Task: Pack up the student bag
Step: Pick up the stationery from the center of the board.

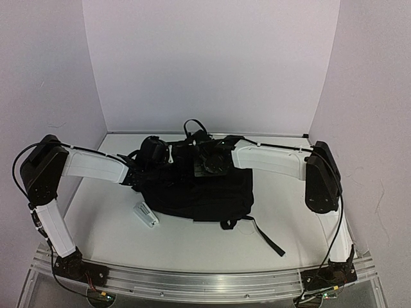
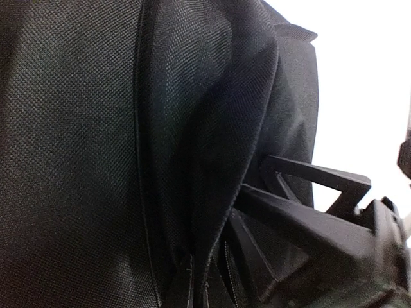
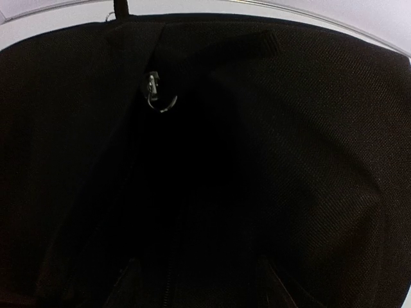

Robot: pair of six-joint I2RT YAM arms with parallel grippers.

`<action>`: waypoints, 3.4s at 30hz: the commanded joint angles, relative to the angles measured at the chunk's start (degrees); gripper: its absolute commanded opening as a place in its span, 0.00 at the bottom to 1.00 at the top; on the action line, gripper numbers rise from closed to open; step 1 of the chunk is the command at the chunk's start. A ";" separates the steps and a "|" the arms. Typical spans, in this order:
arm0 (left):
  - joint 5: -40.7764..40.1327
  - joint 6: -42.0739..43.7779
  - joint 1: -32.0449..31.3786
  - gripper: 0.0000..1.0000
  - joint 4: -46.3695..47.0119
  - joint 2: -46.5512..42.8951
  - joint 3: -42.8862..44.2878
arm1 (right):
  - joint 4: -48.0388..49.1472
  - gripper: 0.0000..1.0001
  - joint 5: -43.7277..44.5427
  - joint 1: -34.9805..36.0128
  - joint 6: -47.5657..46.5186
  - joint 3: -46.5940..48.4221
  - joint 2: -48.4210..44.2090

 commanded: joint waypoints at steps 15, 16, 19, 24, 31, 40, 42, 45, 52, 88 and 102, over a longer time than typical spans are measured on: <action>0.71 -0.33 0.16 0.00 -1.78 -0.42 -1.12 | -5.31 0.27 7.35 -3.03 5.48 -0.65 7.03; 0.74 -0.28 0.16 0.00 -1.79 -0.42 -1.10 | -5.42 0.21 7.56 -3.28 5.70 -0.86 6.53; 0.61 -0.20 0.16 0.00 -2.24 -0.37 -0.86 | -5.35 0.09 7.47 -3.42 6.39 -1.55 3.79; -0.65 0.23 0.16 0.00 -3.49 0.76 0.71 | -2.50 0.00 2.68 -3.45 4.67 -1.93 -4.18; -2.34 1.88 0.62 0.00 -7.78 4.62 6.70 | 6.46 0.00 -5.58 -3.41 3.55 -8.53 -16.51; 0.06 4.09 1.66 0.29 -7.07 0.75 5.27 | 10.61 0.00 -7.44 -3.42 3.76 -12.75 -18.79; -0.59 5.10 1.65 0.47 -9.55 -2.98 4.55 | 10.93 0.00 -7.31 -3.42 3.92 -12.86 -18.36; -4.97 5.63 1.64 0.68 -16.36 -10.28 2.43 | 11.51 0.00 -7.35 -3.42 3.95 -12.80 -17.88; -15.14 -2.65 2.37 1.00 -39.11 -27.38 -5.88 | 12.89 0.00 -7.66 -3.42 3.64 -12.92 -17.75; -10.31 -7.74 6.12 0.69 -34.72 -12.43 -13.71 | 17.57 0.00 -12.83 -2.57 3.54 -16.86 -19.77; -16.08 -6.83 6.13 0.24 -38.56 -15.96 -13.60 | 18.31 0.00 -12.94 -1.98 3.70 -17.77 -20.76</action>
